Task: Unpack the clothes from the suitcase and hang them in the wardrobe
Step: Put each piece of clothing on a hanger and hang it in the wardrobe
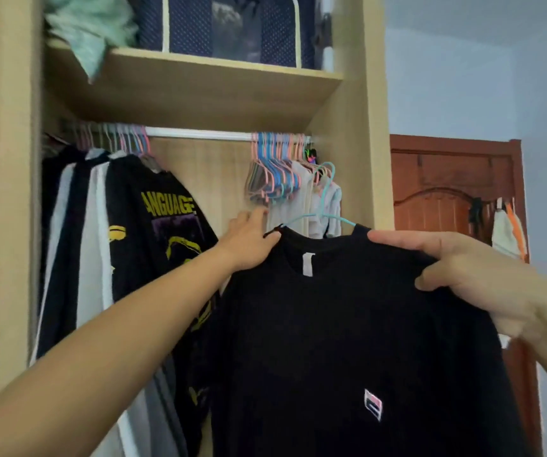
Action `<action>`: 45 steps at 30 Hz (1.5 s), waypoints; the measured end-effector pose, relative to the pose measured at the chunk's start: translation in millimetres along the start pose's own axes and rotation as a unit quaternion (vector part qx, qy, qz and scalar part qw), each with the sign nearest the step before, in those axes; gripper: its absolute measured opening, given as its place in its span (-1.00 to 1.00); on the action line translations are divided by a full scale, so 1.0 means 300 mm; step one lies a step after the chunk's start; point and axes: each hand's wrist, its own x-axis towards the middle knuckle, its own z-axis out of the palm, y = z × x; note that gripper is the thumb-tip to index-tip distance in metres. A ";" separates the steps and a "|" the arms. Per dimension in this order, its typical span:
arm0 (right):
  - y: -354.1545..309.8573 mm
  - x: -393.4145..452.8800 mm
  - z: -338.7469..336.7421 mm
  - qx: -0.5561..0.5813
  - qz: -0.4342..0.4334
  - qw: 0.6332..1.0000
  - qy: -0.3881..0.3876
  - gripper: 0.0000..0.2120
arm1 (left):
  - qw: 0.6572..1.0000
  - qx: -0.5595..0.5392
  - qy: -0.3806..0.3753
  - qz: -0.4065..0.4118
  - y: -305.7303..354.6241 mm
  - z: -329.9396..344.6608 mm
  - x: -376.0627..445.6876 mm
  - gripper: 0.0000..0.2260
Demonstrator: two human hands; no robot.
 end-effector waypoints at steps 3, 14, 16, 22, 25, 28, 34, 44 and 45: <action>-0.079 0.141 0.106 -0.009 -0.025 0.997 0.073 -0.28 | 0.991 0.104 0.078 0.016 -0.274 -0.161 -0.021 -0.48; -0.339 0.840 0.575 -0.111 -0.105 0.976 0.155 -0.45 | 0.898 0.282 0.310 -0.134 -1.025 -0.582 -0.122 -0.37; -0.332 0.976 0.655 -0.114 -0.107 0.975 0.155 -0.46 | 0.907 0.236 0.289 -0.195 -1.108 -0.610 -0.113 -0.29; -0.509 1.331 0.756 -0.151 -0.134 0.965 0.168 -0.62 | 0.891 0.224 0.335 -0.210 -1.204 -0.573 -0.105 -0.31; -0.576 1.473 0.810 -0.259 -0.132 0.941 0.172 -0.64 | 0.883 0.238 0.348 -0.205 -1.218 -0.575 -0.100 -0.31; -0.548 1.557 0.865 -0.312 -0.126 0.928 0.160 -0.64 | 0.882 0.243 0.348 -0.202 -1.235 -0.573 -0.100 -0.31; -0.516 1.575 0.893 -0.331 -0.108 0.931 0.112 -0.68 | 0.879 0.250 0.358 -0.192 -1.239 -0.572 -0.101 -0.31; -0.476 1.513 1.077 -0.152 -0.013 0.988 0.036 -0.61 | 0.878 0.247 0.369 -0.179 -1.239 -0.567 -0.105 -0.30; -0.501 1.514 1.130 -0.152 -0.030 0.988 0.014 -0.62 | 0.878 0.246 0.369 -0.179 -1.237 -0.566 -0.105 -0.30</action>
